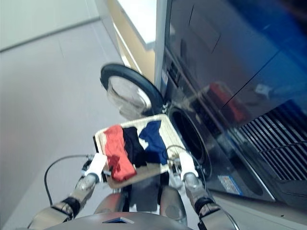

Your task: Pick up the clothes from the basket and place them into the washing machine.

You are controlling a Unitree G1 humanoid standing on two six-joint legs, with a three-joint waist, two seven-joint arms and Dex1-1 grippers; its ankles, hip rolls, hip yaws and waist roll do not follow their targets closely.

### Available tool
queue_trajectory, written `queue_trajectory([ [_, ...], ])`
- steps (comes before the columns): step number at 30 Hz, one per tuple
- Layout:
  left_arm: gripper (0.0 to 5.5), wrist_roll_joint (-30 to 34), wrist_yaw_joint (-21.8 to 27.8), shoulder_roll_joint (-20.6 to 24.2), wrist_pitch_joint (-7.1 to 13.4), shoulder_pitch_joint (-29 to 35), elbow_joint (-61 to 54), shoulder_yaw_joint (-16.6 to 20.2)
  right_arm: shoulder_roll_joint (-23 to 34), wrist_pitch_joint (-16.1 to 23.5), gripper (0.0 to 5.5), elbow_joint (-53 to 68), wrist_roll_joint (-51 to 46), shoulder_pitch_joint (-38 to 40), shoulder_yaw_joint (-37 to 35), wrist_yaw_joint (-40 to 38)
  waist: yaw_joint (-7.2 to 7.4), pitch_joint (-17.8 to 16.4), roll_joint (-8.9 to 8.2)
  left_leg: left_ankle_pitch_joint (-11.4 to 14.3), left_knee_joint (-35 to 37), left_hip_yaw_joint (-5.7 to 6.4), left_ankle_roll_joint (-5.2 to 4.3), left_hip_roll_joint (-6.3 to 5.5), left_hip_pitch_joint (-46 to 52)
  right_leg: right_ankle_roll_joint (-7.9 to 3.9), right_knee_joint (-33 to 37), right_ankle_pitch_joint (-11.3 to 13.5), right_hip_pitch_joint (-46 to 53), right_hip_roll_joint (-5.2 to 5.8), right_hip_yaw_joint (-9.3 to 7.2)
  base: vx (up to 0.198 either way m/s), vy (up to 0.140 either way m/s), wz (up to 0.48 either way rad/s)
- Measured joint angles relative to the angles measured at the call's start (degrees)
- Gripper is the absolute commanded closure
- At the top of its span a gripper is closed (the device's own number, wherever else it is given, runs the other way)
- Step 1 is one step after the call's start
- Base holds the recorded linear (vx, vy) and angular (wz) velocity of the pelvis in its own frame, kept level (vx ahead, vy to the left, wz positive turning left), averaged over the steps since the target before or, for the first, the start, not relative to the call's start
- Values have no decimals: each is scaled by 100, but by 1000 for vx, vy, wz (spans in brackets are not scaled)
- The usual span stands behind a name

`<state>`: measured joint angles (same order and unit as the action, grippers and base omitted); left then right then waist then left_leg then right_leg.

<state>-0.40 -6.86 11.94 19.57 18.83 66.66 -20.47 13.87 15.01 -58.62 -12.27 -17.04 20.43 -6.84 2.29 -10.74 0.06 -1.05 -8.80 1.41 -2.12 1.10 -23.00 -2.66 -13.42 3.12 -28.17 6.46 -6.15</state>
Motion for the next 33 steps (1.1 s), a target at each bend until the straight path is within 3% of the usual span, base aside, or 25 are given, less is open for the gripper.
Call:
queue_trajectory([
  [5,0,26,-163,60,-6,633,-3,-185,87,60,0,586,-62,-711,202,-32,103,-365,-121,23,-474,-21,-29,-21,-885,44,-342,35,-826,1,36,-49,60,26],
  [9,0,2,-348,209,-31,1134,-4,-165,136,184,0,1096,-214,-1200,241,-128,201,-659,-158,200,-1169,5,-45,-24,-1698,71,-848,-44,-1538,9,51,-13,11,10],
  [13,0,-47,-545,448,-53,1459,-15,-158,164,310,0,1553,-382,-1461,268,-138,270,-705,-176,592,-2205,-3,-53,-37,-2557,93,-1691,-309,-2323,1,123,-13,8,-9],
  [16,0,-281,-628,729,-56,1645,-31,-107,183,380,0,1781,-482,-1608,344,-133,343,-732,-210,887,-2954,-9,-41,21,-3231,105,-2233,-455,-2947,-17,188,-36,15,-94],
  [20,0,-400,-752,1095,-59,1955,-73,-77,222,444,0,2037,-500,-1642,419,-142,415,-786,-291,929,-3334,-9,-46,106,-3897,125,-2379,-397,-3538,-97,194,0,0,0],
  [24,0,-418,-862,1137,-77,2146,-104,55,225,445,0,2125,-567,-1618,438,-166,454,-792,-303,923,-3417,-23,-35,129,-4170,105,-2417,-372,-3811,-93,221,0,0,0],
  [25,185,-468,-872,1141,-71,2179,-105,58,225,447,0,2126,-623,-1620,436,-170,457,-792,-304,923,-3423,-19,-35,134,-4217,105,-2417,-372,-3855,-95,229,0,0,0],
  [26,427,-521,-869,1140,-54,2187,-110,58,225,448,0,2126,-625,-1621,432,-173,458,-792,-304,923,-3426,-17,-35,133,-4255,105,-2418,-372,-3893,-96,227,0,0,0],
  [27,550,-574,-864,1127,-15,2186,-140,59,225,467,0,2127,-660,-1621,420,-171,467,-792,-304,923,-3424,-16,-36,128,-4306,105,-2419,-372,-3947,-96,228,0,0,0],
  [33,550,-1149,-850,974,63,2191,-312,252,213,542,0,2128,-841,-1635,348,-170,535,-792,-305,937,-3405,10,-55,139,-4412,112,-2437,-336,-4059,-98,227,0,0,0],
])
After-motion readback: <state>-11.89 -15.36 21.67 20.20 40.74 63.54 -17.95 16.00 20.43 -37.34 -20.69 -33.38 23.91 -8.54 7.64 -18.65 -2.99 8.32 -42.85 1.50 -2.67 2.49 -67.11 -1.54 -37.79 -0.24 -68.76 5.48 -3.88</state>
